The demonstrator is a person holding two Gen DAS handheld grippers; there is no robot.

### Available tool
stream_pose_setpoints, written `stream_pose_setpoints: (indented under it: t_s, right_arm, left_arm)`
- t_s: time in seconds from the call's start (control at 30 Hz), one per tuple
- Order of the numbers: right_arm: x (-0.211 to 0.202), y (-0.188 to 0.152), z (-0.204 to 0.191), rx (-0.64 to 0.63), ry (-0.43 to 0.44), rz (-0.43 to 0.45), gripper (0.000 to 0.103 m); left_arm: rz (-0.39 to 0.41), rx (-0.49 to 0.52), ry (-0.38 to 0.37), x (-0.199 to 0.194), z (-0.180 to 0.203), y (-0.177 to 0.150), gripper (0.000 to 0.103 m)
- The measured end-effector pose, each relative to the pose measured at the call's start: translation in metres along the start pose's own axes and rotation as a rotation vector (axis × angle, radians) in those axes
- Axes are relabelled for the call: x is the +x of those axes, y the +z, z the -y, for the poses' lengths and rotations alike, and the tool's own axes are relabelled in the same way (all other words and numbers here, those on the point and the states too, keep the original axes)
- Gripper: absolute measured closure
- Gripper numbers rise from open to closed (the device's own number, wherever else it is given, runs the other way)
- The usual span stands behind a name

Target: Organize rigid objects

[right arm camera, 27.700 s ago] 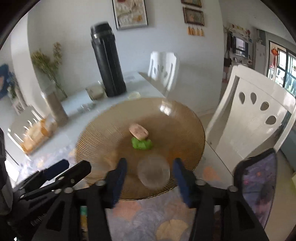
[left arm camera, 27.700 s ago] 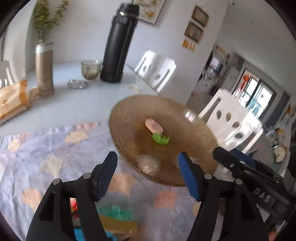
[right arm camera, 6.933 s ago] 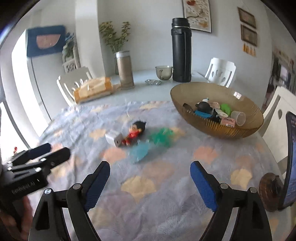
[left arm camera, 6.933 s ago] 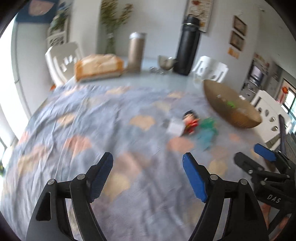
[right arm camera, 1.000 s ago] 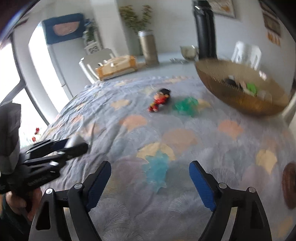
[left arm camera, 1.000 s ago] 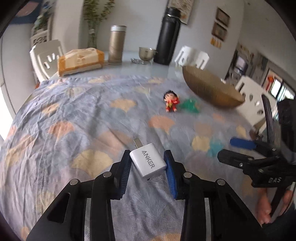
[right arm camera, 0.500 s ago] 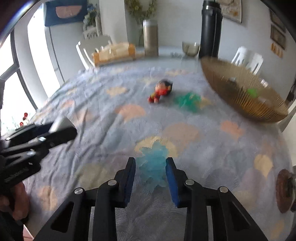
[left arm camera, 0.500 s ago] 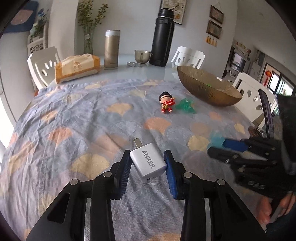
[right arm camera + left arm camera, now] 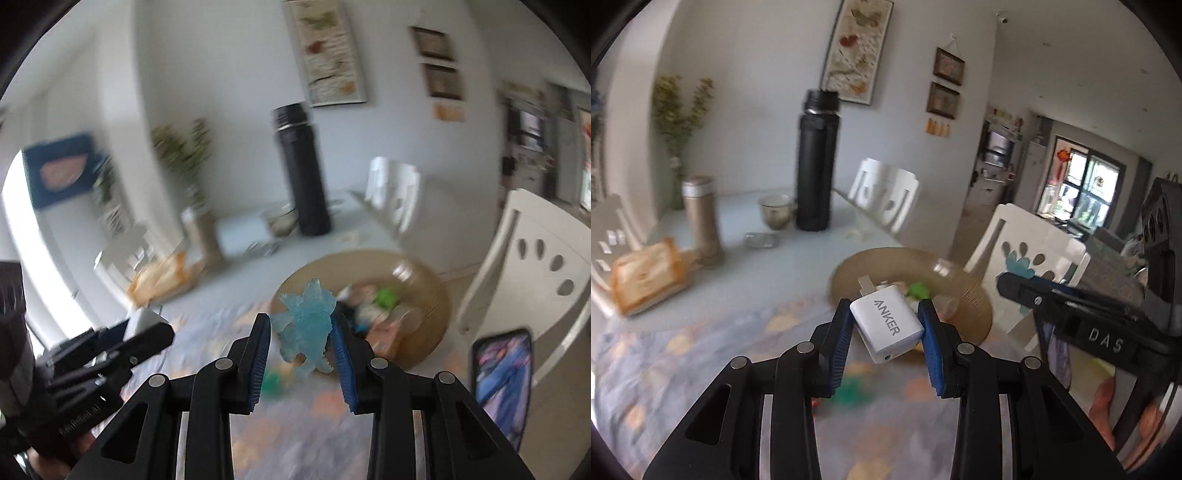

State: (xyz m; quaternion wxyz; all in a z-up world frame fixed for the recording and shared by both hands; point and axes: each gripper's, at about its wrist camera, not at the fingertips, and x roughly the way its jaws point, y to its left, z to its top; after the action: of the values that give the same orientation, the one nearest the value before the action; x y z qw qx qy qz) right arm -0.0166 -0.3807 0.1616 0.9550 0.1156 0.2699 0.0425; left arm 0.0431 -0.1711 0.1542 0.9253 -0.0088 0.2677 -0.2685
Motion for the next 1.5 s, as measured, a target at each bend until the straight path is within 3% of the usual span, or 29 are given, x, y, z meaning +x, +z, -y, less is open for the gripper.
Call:
stream_pose_setpoints:
  t_s: [0.17,0.37,0.47,0.57,0.67,0.7,0.8,0.9,0.97,1.07,1.13,1.2,1.3,1.37,1.5]
  right_arm:
    - [0.053,0.004,0.026,0.086,-0.019,-0.105,0.07]
    - [0.094,-0.005,0.032,0.063,-0.128,-0.183,0.069]
    - [0.095,-0.001,0.036,0.057,-0.168,-0.193,0.066]
    - [0.073,0.003,0.037,0.048,-0.15,-0.147,0.062]
    - [0.04,0.003,0.028,0.03,-0.14,-0.073,0.034]
    - [0.032,0.002,0.024,0.023,-0.133,-0.056,0.03]
    - [0.009,-0.012,-0.001,-0.044,-0.071,-0.047,0.029]
    - [0.004,-0.038,-0.03,-0.106,0.016,-0.093,0.018]
    - [0.006,-0.066,-0.051,-0.165,0.077,-0.13,0.016]
    - [0.022,-0.114,-0.073,-0.238,0.123,-0.208,0.017]
    - [0.034,-0.144,-0.078,-0.256,0.127,-0.233,0.017]
    - [0.045,-0.161,-0.08,-0.276,0.089,-0.247,0.017]
    - [0.057,-0.171,-0.071,-0.247,0.06,-0.279,0.017]
    - [0.056,-0.165,-0.06,-0.207,0.049,-0.257,0.016]
    - [0.058,-0.163,-0.049,-0.154,0.037,-0.272,0.014]
  left_arm:
    - [-0.056,-0.034,-0.004,0.065,0.003,-0.006,0.07]
    - [-0.091,-0.051,0.001,0.098,0.001,-0.02,0.07]
    - [-0.097,-0.047,0.029,0.097,0.0,-0.012,0.053]
    - [-0.078,-0.046,0.019,0.071,-0.008,-0.01,0.052]
    - [-0.069,-0.084,0.008,0.042,-0.023,-0.015,0.052]
    - [-0.066,-0.103,0.015,0.032,-0.028,-0.018,0.049]
    - [-0.042,-0.161,0.052,-0.007,-0.043,-0.037,0.025]
    - [-0.017,-0.194,0.071,-0.047,-0.055,-0.066,0.025]
    - [-0.019,-0.161,0.083,-0.064,-0.056,-0.087,0.025]
    - [-0.049,-0.122,0.217,-0.079,-0.059,-0.122,0.025]
    - [-0.093,-0.122,0.285,-0.077,-0.068,-0.144,0.025]
    - [-0.122,-0.13,0.305,-0.073,-0.076,-0.16,0.025]
    - [-0.133,-0.143,0.342,-0.066,-0.085,-0.179,0.025]
    - [-0.184,-0.146,0.368,-0.057,-0.088,-0.183,0.025]
    - [-0.172,-0.076,0.392,-0.058,-0.077,-0.186,0.023]
